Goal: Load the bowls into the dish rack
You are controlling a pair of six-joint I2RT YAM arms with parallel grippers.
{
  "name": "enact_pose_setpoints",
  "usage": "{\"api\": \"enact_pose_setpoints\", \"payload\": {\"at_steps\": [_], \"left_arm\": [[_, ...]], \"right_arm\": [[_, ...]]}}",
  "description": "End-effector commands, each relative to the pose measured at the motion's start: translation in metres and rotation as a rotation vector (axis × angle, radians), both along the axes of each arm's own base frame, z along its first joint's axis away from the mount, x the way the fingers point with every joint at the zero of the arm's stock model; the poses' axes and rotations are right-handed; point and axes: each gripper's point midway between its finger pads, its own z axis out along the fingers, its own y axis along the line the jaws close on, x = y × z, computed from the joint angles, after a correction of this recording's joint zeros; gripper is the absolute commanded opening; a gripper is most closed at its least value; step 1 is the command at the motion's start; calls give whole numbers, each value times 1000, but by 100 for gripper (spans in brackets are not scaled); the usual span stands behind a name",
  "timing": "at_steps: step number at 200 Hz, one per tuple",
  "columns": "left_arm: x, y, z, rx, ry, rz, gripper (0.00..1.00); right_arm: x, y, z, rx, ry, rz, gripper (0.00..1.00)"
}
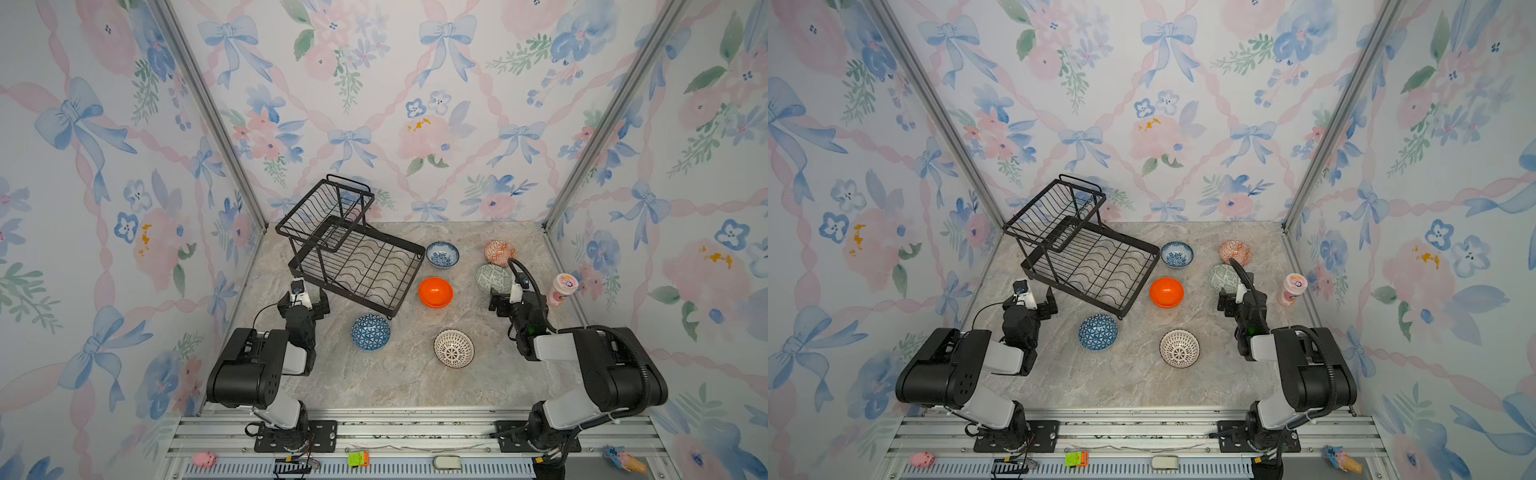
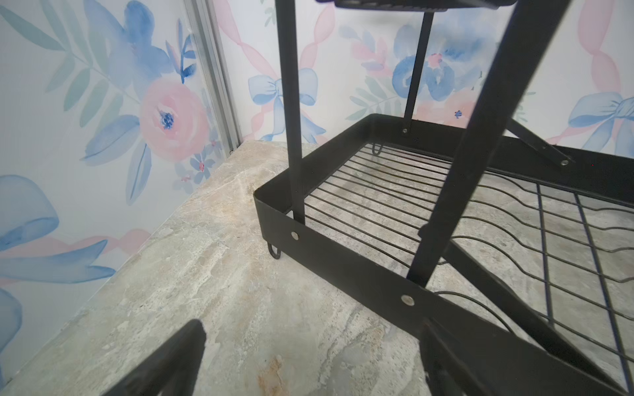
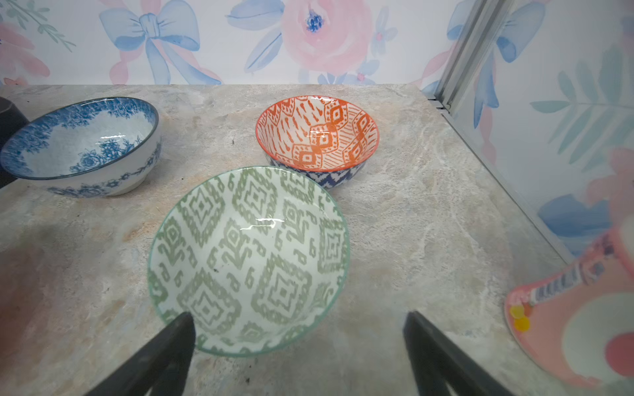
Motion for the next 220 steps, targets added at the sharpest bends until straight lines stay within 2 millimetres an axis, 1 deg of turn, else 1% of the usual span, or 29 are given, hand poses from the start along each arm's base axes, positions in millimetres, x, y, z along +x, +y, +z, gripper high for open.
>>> {"api": "enact_pose_setpoints", "payload": {"at_steps": [1,220], "left_arm": [[0,-3,1,17,-5,-14,98],[0,-2,0,18,-3,-14,98]], "right_arm": [[6,-1,10,-6,-31,-3,97],[7,-2,11,4,-33,1,97]]}}
